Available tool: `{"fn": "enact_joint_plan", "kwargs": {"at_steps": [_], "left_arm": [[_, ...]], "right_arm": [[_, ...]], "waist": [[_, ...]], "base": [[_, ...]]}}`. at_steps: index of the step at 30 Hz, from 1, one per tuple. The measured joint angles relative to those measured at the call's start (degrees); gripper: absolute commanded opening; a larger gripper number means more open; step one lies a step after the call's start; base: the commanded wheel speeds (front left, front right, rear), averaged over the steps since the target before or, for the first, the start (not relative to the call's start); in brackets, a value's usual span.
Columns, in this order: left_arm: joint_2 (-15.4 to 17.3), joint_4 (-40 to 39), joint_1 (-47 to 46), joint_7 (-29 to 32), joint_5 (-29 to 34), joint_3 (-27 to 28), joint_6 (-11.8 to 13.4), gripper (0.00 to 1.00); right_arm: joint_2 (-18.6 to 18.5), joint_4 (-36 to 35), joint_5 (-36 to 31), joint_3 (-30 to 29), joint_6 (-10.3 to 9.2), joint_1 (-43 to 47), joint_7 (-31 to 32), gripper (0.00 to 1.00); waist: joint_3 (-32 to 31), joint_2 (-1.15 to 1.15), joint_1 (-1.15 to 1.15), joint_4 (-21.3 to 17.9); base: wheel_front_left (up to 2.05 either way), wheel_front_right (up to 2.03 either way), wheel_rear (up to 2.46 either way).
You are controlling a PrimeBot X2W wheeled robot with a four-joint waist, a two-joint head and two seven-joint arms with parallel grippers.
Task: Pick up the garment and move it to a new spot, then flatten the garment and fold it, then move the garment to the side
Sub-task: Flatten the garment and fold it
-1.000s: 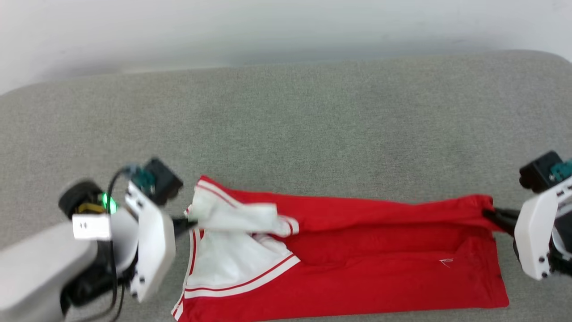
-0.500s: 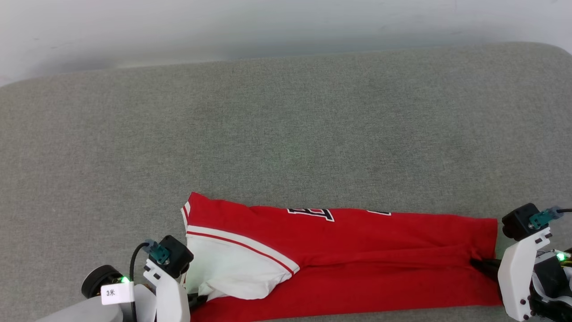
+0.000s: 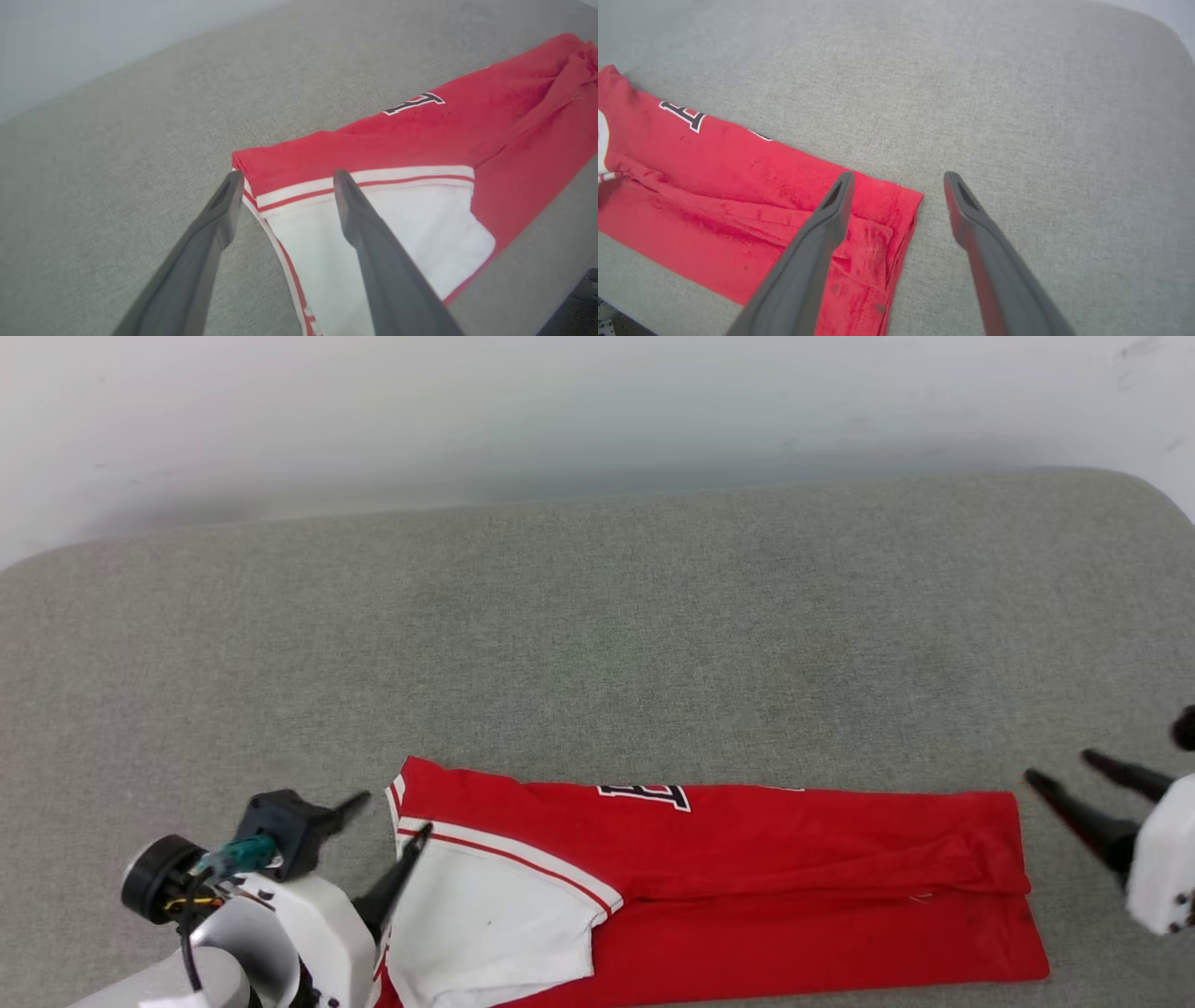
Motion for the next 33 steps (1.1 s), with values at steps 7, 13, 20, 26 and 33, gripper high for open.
{"fn": "enact_joint_plan", "kwargs": {"at_steps": [7,13,20,26,33], "left_arm": [[-2.10,1.80,3.07,-9.80,4.25,5.39,10.54,1.00],[-7.17,1.25,7.40,-10.53,11.27,15.21,16.39,1.00],[-14.90,0.74,15.31,-10.54,23.18,27.94,17.30,1.00],[-22.36,0.02,20.18,-10.54,32.48,37.10,15.18,1.00],[-30.19,-0.62,24.82,-10.55,41.98,45.92,13.81,1.00]], "right_arm": [[0.32,2.85,3.72,-9.89,-0.02,3.29,-1.20,1.00],[4.13,6.30,9.99,-14.75,-0.02,6.03,2.96,1.00],[8.43,8.91,12.87,-14.57,-0.02,7.04,9.18,1.00],[10.34,10.47,15.01,-13.33,-0.01,7.38,13.46,1.00],[11.10,8.05,17.35,-11.80,-0.13,7.83,15.97,0.95]], "waist": [[0.06,0.00,0.00,0.29],[1.89,0.00,0.01,1.04],[4.53,0.00,0.01,2.28],[6.09,0.00,0.00,3.82],[6.72,0.00,0.00,4.33]], "base": [[0.00,0.00,0.00],[0.00,0.00,0.00],[0.00,0.00,0.00],[0.00,0.00,0.00],[0.00,0.00,0.00]]}}
